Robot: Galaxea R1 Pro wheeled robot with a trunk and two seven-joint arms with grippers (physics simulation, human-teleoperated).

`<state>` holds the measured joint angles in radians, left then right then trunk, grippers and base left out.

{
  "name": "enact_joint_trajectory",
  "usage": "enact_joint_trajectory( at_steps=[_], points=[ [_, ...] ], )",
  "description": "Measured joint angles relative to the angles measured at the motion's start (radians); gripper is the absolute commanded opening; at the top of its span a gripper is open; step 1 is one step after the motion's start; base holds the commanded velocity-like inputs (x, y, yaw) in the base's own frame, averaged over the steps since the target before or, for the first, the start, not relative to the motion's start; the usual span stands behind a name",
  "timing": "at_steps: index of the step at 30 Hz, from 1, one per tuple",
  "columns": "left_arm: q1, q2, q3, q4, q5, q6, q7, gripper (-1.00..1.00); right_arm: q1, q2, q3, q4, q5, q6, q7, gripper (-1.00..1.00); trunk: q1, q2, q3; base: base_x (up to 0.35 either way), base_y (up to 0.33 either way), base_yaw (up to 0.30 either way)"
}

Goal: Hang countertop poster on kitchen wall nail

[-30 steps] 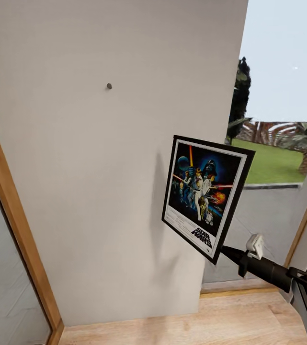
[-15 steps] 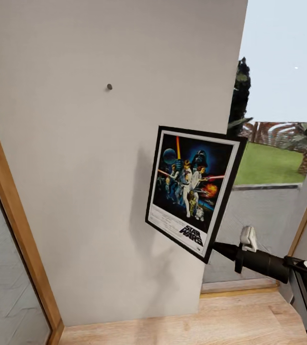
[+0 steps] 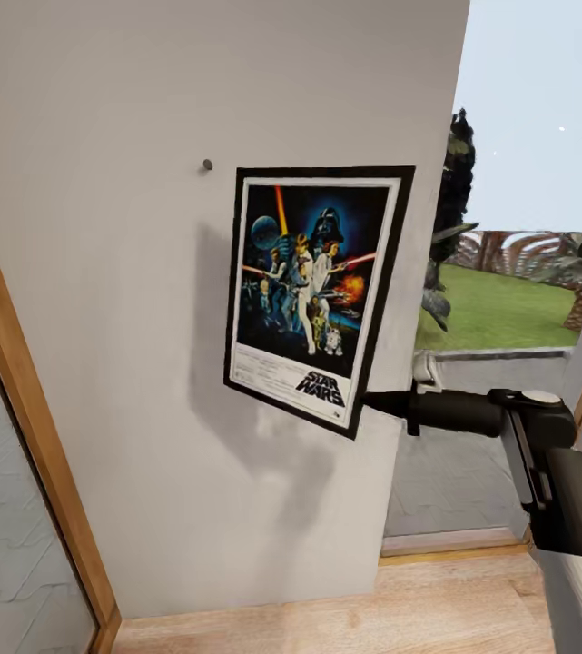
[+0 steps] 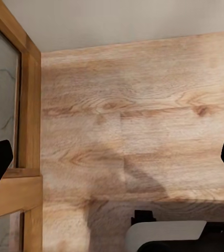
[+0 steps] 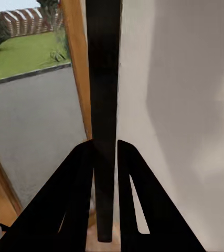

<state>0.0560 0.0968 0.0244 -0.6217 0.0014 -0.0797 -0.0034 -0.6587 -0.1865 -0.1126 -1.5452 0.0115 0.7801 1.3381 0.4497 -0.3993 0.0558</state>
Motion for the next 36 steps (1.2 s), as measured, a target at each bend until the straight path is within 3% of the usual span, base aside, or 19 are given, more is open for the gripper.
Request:
enact_joint_trajectory(
  at_steps=[3, 4, 6, 7, 15, 22, 25, 32, 36],
  points=[
    [0.0, -0.001, -0.001, 0.0, 0.0, 0.0, 0.0, 1.0, -0.085, 0.004, 0.072, 0.005, 0.002, 0.05, -0.001, -1.0, 0.0, 0.0, 0.0, 0.0, 0.0, 0.0],
    [0.0, -0.002, -0.003, 0.0, 0.0, 0.0, -0.001, 1.0, -0.152, 0.023, 0.122, 0.013, 0.0, 0.112, -0.001, -1.0, 0.0, 0.0, 0.0, 0.0, 0.0, 0.0],
    [0.0, -0.002, -0.004, 0.0, 0.0, 0.0, -0.001, 1.0, -0.212, 0.039, 0.147, 0.025, 0.004, 0.151, -0.002, -1.0, 0.0, 0.0, 0.0, 0.0, 0.0, 0.0],
    [0.0, -0.003, -0.004, 0.0, 0.0, 0.0, -0.001, 1.0, -0.253, 0.05, 0.155, 0.045, 0.004, 0.168, -0.002, -1.0, 0.0, 0.0, 0.0, 0.0, 0.0, 0.0],
    [0.0, -0.003, -0.005, 0.0, 0.0, 0.0, -0.001, 1.0, -0.411, 0.107, 0.173, 0.189, 0.005, 0.195, -0.001, -1.0, 0.0, 0.0, 0.0, 0.0, 0.0, 0.0],
    [0.0, -0.003, -0.006, 0.0, 0.0, 0.0, -0.001, 1.0, -0.463, 0.161, 0.18, 0.285, 0.004, 0.198, 0.0, -1.0, 0.0, 0.0, 0.0, 0.0, 0.0, 0.0],
    [0.0, -0.003, -0.006, 0.0, 0.0, 0.0, -0.001, 1.0, -0.467, 0.172, 0.181, 0.31, 0.003, 0.197, 0.003, -1.0, 0.0, 0.0, 0.0, 0.0, 0.0, 0.0],
    [0.0, -0.003, -0.006, 0.0, 0.0, 0.0, -0.001, 1.0, -0.47, 0.178, 0.192, 0.341, -0.003, 0.194, 0.009, -1.0, 0.0, 0.0, 0.0, 0.0, 0.0, 0.0],
    [0.0, -0.003, -0.006, 0.0, 0.0, 0.0, -0.001, 1.0, -0.47, 0.179, 0.241, 0.342, -0.005, 0.193, 0.011, -1.0, 0.0, 0.0, 0.0, 0.0, 0.0, 0.0]
  ],
)
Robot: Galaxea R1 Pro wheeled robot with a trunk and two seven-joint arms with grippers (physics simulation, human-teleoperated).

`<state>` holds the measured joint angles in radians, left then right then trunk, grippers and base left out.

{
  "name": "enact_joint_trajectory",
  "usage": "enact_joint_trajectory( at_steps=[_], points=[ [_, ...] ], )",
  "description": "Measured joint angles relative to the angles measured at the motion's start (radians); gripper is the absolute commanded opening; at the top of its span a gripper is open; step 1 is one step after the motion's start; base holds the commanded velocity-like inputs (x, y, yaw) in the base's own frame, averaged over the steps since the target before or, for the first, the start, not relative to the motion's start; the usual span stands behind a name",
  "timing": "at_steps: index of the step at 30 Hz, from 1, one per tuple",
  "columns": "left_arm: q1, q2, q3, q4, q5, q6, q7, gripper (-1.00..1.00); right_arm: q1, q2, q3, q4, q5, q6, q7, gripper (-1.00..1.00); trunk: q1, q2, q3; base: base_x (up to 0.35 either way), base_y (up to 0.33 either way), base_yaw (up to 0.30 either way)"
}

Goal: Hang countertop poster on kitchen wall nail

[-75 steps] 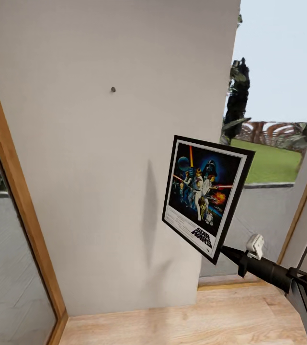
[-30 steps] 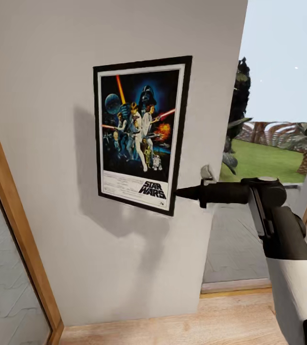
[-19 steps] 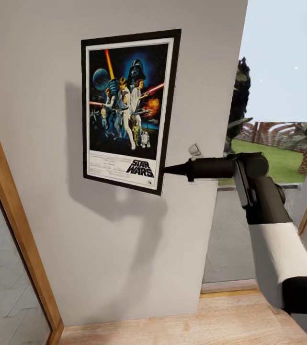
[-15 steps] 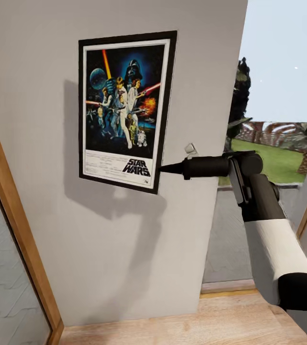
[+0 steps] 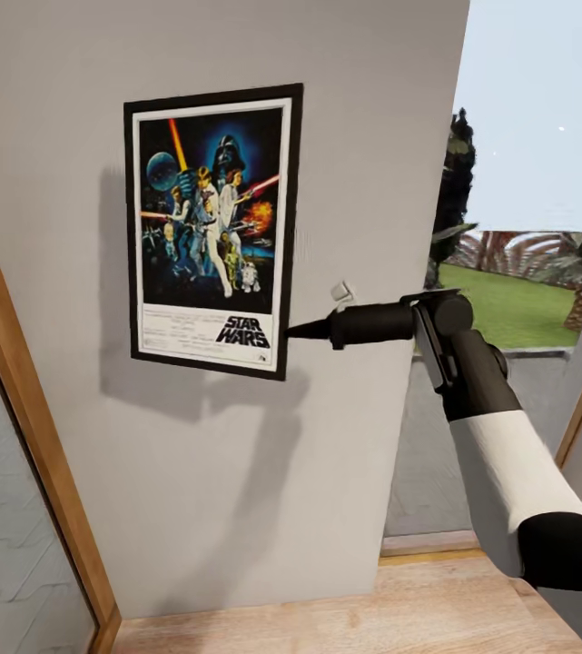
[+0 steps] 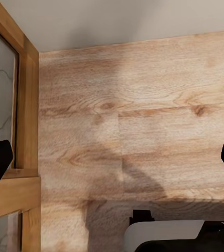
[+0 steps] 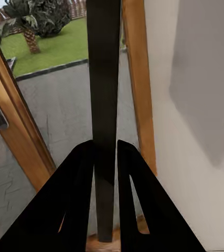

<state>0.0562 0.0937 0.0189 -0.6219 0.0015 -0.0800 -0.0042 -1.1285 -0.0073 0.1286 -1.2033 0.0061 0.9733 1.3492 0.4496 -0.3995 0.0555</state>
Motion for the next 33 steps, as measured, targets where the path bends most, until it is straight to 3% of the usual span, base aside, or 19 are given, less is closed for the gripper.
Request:
enact_joint_trajectory(
  at_steps=[7, 10, 11, 33],
  points=[
    [0.0, 0.0, 0.0, 0.0, 0.0, 0.0, 0.0, 1.0, 0.0, 0.0, 0.022, -0.007, -0.001, -0.001, 0.002, -1.0, 0.0, 0.0, 0.0, 0.0, 0.0, 0.0],
    [0.0, 0.0, 0.0, 0.0, 0.0, 0.0, 0.0, 1.0, 0.0, 0.0, 0.043, -0.025, -0.002, -0.008, 0.025, -1.0, 0.0, 0.0, 0.0, 0.0, 0.0, 0.0],
    [0.0, 0.0, 0.0, 0.0, 0.0, 0.0, 0.0, 1.0, 0.0, -0.002, 0.047, -0.042, -0.005, -0.011, 0.066, -1.0, 0.0, 0.0, 0.0, 0.0, 0.0, 0.0],
    [0.0, 0.0, -0.001, 0.0, 0.0, 0.0, 0.0, 1.0, 0.0, -0.012, 0.042, -0.098, 0.004, -0.014, 0.073, -1.0, 0.0, 0.0, 0.0, 0.0, 0.0, 0.0]
  ],
)
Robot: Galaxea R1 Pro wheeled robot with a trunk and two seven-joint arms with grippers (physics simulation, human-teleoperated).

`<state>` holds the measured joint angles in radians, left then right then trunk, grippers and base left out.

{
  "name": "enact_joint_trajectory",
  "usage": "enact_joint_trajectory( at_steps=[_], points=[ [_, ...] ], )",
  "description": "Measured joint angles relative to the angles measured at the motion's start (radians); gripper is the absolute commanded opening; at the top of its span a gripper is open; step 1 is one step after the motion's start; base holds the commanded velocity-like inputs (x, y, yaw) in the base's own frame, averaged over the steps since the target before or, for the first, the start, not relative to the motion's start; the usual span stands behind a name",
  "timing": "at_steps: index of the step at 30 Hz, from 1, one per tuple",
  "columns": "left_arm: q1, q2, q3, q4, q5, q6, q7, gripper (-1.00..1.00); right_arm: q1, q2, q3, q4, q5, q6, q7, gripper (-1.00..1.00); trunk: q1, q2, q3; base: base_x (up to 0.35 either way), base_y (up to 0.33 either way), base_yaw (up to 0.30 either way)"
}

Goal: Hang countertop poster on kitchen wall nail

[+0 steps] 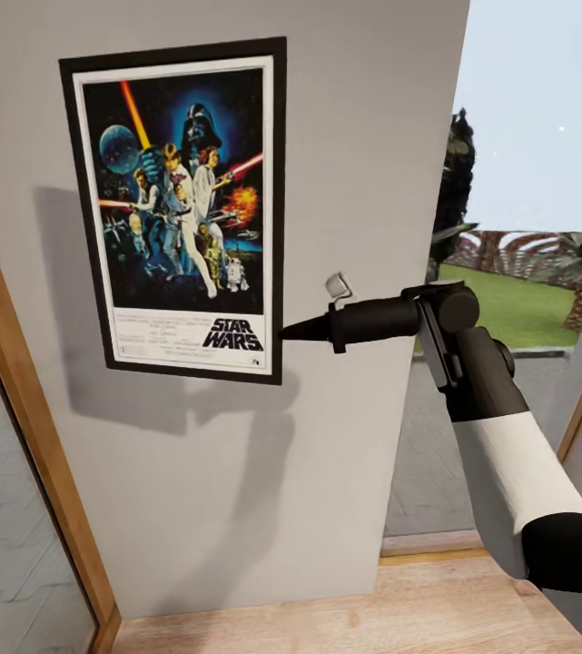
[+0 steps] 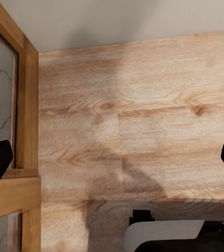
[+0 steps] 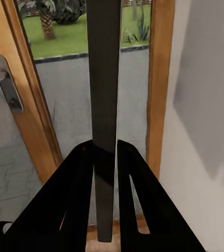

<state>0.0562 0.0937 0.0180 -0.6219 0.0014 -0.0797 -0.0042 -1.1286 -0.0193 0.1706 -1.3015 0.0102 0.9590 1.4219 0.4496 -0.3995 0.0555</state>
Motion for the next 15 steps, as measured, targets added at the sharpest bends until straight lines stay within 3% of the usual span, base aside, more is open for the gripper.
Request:
enact_joint_trajectory(
  at_steps=[15],
  points=[
    [0.0, 0.0, 0.001, 0.0, 0.0, 0.0, 0.0, 1.0, 0.0, 0.0, 0.0, -0.005, 0.001, 0.0, -0.002, -1.0, 0.0, 0.0, 0.0, 0.007, 0.0, 0.0]
  ],
)
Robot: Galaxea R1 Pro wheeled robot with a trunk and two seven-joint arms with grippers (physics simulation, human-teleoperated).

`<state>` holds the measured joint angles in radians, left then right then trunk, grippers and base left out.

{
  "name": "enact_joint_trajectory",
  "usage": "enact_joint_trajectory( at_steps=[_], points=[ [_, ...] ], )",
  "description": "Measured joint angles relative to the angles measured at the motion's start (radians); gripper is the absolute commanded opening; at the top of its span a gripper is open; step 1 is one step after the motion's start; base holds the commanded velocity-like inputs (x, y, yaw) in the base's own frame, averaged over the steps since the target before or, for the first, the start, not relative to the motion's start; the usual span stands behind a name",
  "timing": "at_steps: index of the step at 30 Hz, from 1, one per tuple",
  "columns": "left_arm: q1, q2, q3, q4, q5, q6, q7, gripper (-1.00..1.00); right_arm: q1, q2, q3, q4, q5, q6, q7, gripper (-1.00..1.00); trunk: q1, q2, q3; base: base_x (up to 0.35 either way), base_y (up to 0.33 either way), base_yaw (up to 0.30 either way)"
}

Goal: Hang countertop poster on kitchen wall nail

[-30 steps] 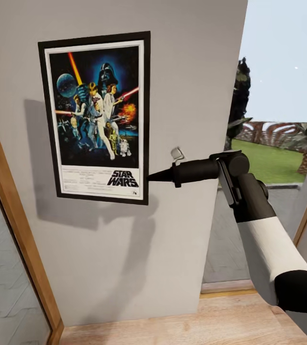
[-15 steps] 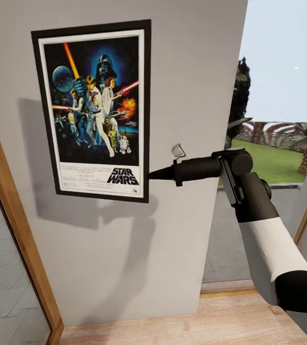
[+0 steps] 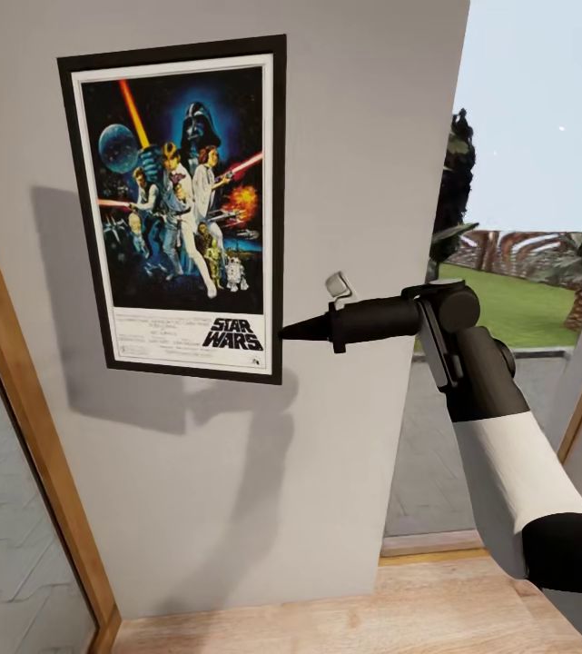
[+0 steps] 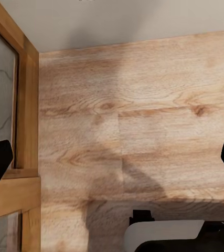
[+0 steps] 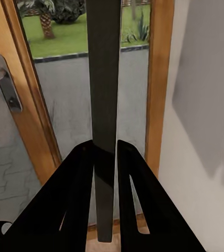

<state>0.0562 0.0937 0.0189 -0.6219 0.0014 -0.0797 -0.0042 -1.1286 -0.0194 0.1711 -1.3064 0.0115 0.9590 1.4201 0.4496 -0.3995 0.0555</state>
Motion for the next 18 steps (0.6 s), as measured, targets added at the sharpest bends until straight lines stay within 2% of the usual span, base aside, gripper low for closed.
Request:
enact_joint_trajectory(
  at_steps=[5, 18],
  points=[
    [0.0, 0.0, 0.0, 0.0, 0.0, 0.0, 0.0, 1.0, 0.0, 0.0, 0.0, 0.0, 0.001, 0.0, 0.0, -1.0, 0.0, 0.0, 0.0, 0.138, 0.0, 0.0],
    [0.0, 0.0, 0.0, 0.0, 0.0, 0.0, 0.0, 1.0, 0.001, 0.0, 0.0, 0.001, 0.003, 0.0, -0.002, -1.0, 0.0, 0.0, 0.0, 0.212, 0.0, 0.0]
  ],
)
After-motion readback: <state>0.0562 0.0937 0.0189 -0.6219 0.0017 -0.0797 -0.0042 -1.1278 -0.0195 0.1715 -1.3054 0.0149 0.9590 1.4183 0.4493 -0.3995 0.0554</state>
